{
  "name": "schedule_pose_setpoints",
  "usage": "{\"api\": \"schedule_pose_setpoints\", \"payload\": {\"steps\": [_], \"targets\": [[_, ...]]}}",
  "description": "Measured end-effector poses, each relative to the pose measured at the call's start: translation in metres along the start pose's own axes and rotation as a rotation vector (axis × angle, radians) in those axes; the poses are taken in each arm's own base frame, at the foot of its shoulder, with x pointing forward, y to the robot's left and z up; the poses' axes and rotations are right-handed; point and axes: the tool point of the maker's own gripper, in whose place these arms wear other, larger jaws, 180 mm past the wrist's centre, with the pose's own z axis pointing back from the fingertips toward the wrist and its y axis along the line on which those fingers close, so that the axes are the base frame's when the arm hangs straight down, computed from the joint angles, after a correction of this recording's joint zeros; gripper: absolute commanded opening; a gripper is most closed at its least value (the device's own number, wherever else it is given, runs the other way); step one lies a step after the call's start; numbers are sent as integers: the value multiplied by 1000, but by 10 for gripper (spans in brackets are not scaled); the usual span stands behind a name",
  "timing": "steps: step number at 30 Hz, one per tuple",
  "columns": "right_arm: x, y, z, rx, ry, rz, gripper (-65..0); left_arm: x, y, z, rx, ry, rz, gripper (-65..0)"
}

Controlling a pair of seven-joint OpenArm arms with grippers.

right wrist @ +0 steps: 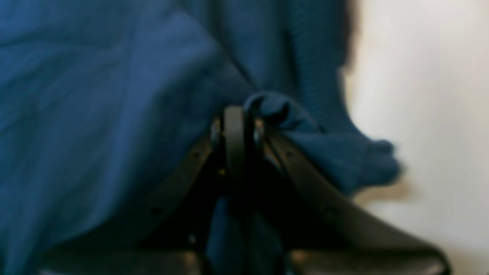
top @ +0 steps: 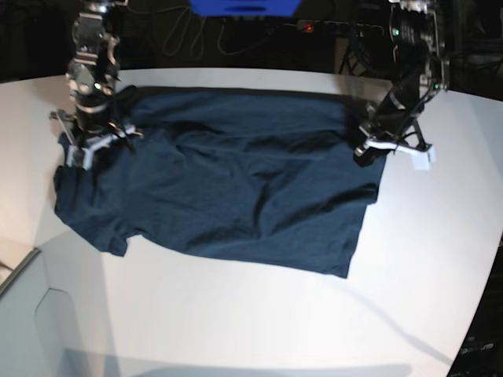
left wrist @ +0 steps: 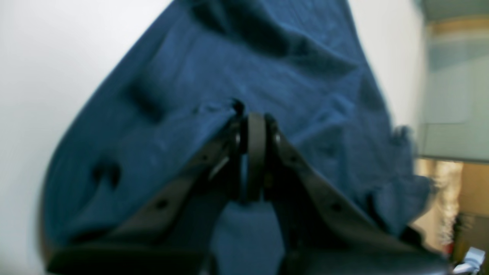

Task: Layout the t-shirt on the table in an organized manner, then fold the t-shirt properly
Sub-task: 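Lower the shirt, regrasp its edges with both grippers and pull taut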

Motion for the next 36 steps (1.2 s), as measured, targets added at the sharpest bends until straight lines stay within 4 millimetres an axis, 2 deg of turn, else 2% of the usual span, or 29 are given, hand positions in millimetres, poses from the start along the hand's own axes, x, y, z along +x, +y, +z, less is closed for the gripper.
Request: {"api": "schedule_pose_setpoints", "payload": {"steps": [5, 8, 10, 12, 14, 17, 20, 22, 24, 26, 28, 30, 32, 34, 36], "targets": [[26, 19, -49, 17, -22, 8, -650, -6, -9, -41, 20, 66, -72, -650], [46, 26, -76, 28, -23, -7, -650, 5, -15, -65, 28, 66, -62, -650], [61, 35, -89, 42, -28, -24, -650, 20, -20, -79, 33, 25, -71, -650], [74, 46, -98, 58, -35, -42, -650, 34, -24, -91, 42, -5, -77, -650], [82, 52, -99, 67, -54, -50, -650, 48, -34, -99, 29, -19, -84, -650], [85, 47, -98, 62, -65, -45, -650, 72, -52, -100, -4, -61, -100, -650], [97, 22, -89, 24, -129, -24, -650, 87, -71, -88, -43, -55, -162, -650], [96, 7, -76, -2, -156, -4, -650, 103, -85, -75, -71, -94, -196, -650], [90, 0, -56, -15, -178, 22, -650, 109, -101, -55, -112, -129, -237, -650], [88, -5, -30, -19, -224, 45, -650, 104, -110, -30, -164, -149, -242, -650], [85, -13, -5, -30, -252, 64, -650, 98, -97, -5, -156, -161, -243, -650], [71, -23, 16, -42, -239, 52, -650, 100, -68, 17, -83, -173, -233, -650], [55, -37, 38, -72, -228, -6, -650, 102, -55, 41, -80, -206, -206, -650], [39, -46, 55, -93, -204, -47, -650, 99, -49, 57, -94, -217, -177, -650], [21, -54, 67, -105, -166, -55, -650, 89, -27, 69, -55, -205, -126, -650]]}}
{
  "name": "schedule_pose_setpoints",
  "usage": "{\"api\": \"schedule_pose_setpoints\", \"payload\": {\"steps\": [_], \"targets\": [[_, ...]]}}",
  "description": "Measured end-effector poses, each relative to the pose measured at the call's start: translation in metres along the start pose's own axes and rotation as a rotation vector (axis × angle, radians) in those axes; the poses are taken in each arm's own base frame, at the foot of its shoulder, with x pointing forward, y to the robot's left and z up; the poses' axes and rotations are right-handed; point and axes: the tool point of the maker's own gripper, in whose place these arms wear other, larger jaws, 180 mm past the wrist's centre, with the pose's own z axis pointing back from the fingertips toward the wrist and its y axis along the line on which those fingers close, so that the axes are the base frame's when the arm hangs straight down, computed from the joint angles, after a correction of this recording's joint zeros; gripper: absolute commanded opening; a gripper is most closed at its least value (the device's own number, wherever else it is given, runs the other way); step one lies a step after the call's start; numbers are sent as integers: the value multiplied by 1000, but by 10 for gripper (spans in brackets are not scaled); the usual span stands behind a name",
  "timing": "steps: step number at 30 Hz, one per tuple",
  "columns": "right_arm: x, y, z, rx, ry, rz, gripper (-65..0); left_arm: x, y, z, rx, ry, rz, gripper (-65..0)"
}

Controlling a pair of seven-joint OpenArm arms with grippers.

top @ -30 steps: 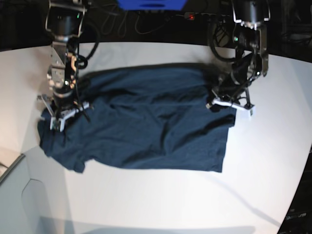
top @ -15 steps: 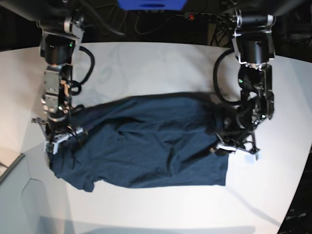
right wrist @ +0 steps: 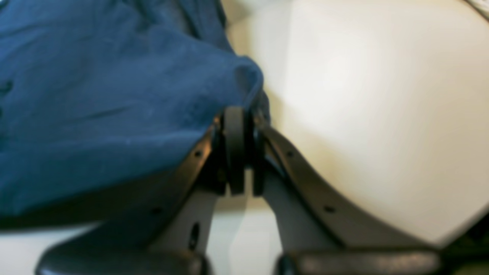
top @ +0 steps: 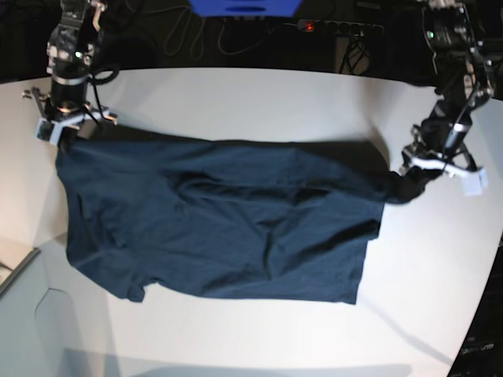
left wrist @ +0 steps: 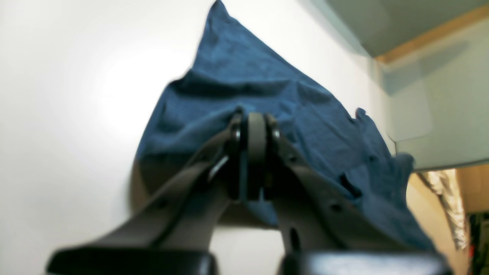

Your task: Layout the t-shirt on the table in an organized manner, then fold the t-shirt properly

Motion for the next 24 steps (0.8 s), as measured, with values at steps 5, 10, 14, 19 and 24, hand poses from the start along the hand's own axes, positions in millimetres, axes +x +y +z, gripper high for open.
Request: {"api": "schedule_pose_setpoints", "payload": {"steps": [5, 10, 14, 19, 24], "targets": [[-22, -25, 10, -49, 55, 22, -650, -34, 54, 31, 146, 73, 64, -650], [-45, -34, 11, -64, 117, 27, -650, -39, 75, 36, 187, 70, 107, -650], [-56, -23, 10, 41, 152, 50, -650, -57, 90, 43, 232, 119, 132, -650], [-59, -25, 13, 60, 157, 53, -515, -54, 88, 40, 224, 106, 132, -650], [-61, -57, 24, -22, 169, 48, -376, -56, 89, 42, 228, 111, 133, -650]]}}
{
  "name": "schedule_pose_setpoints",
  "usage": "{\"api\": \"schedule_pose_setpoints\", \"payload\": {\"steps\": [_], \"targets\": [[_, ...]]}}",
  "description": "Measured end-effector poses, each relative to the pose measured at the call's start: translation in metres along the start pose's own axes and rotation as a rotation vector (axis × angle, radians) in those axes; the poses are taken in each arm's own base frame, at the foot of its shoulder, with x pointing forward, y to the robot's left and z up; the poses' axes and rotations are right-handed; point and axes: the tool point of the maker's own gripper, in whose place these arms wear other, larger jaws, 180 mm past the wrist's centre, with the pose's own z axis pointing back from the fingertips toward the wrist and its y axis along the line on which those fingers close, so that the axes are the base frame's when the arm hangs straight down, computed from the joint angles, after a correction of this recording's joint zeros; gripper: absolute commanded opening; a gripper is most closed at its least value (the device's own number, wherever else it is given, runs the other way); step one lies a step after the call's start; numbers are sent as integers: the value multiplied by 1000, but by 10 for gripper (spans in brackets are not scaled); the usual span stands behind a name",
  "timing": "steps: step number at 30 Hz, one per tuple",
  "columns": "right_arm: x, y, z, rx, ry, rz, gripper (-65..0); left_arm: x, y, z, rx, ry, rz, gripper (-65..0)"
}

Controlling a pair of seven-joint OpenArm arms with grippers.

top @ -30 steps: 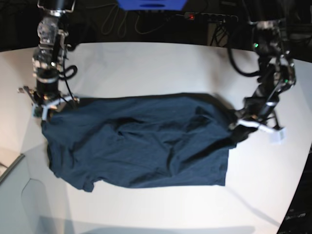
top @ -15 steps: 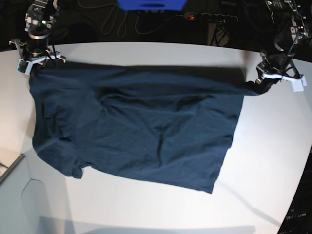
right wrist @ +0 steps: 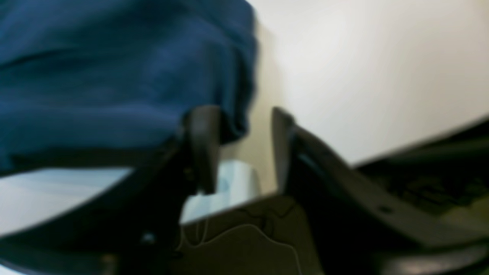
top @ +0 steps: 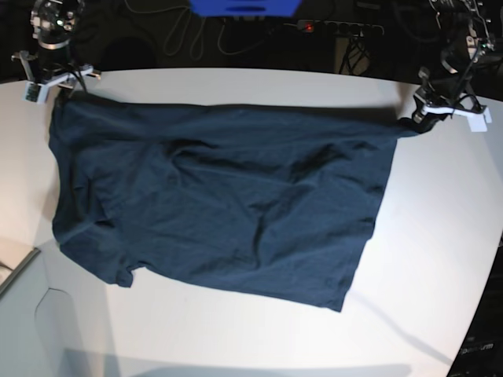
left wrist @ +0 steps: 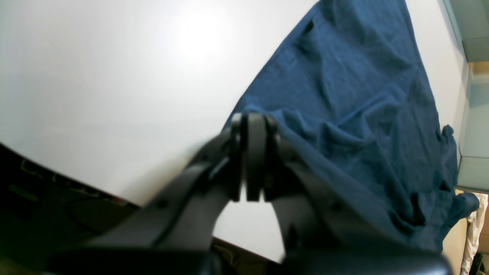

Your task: Layout the t-shirt on the table in an organized manner, then fold the t-shirt properly

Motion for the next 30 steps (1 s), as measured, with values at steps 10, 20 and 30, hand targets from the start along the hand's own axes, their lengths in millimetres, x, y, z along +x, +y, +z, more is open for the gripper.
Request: {"api": "schedule_pose_setpoints", "payload": {"steps": [10, 20, 30], "targets": [[64, 50, 9, 165, -182, 31, -365, -5, -2, -1, -5, 5, 15, -650], [102, 94, -29, 314, -251, 85, -365, -2, -7, -3, -17, -1, 16, -650], [87, 126, -78, 409, -161, 144, -365, -2, -8, -3, -17, -2, 16, -650]]}}
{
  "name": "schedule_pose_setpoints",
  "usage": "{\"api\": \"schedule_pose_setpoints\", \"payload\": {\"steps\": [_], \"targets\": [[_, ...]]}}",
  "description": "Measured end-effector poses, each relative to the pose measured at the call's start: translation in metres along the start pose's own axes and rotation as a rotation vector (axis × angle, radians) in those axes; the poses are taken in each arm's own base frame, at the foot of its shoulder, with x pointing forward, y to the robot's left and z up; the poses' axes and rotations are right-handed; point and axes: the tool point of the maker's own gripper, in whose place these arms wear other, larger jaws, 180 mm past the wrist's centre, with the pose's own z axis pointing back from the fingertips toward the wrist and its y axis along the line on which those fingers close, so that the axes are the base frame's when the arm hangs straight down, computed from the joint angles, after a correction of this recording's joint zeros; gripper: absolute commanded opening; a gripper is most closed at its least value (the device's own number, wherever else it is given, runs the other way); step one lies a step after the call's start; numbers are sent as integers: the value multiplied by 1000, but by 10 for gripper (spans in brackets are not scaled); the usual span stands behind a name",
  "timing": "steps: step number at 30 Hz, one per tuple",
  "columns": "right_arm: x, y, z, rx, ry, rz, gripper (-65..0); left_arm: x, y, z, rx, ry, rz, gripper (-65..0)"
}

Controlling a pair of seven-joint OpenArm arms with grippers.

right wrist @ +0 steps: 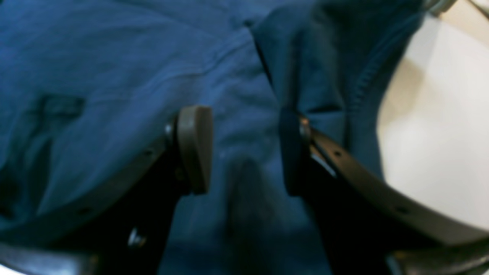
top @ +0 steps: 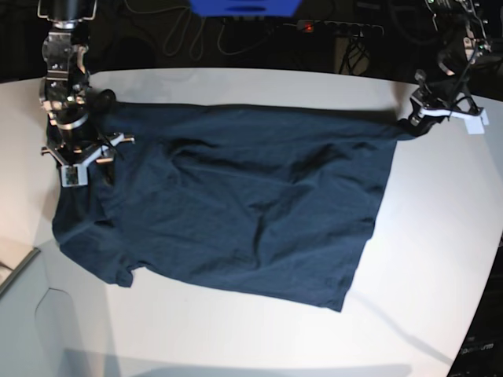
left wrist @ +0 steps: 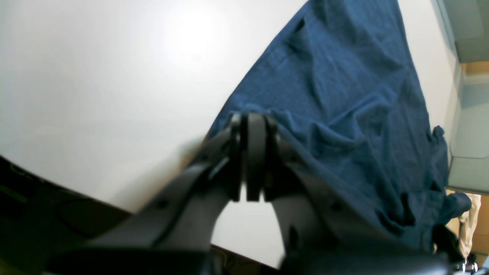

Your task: Layout the t-shirt on the table in an organized manner, then fold the t-shirt properly

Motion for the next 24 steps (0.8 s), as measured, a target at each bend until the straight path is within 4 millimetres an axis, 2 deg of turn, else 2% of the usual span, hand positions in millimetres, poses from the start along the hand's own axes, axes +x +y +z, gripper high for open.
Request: {"api": "schedule_pose_setpoints", "payload": {"steps": [12, 17, 20, 24], "targets": [[-1, -28, -34, -30, 42, -15, -365, 6, -6, -5, -15, -11, -2, -650], [-6, -5, -36, 51, 70, 63, -365, 6, -7, -5, -16, -12, -2, -650], [-16, 11, -32, 95, 81, 86, -365, 11, -11, -8, -27, -24, -2, -650], [-26, 16, -26, 111, 89, 84, -368, 17, -17, -11, -40, -38, -1, -650]]}}
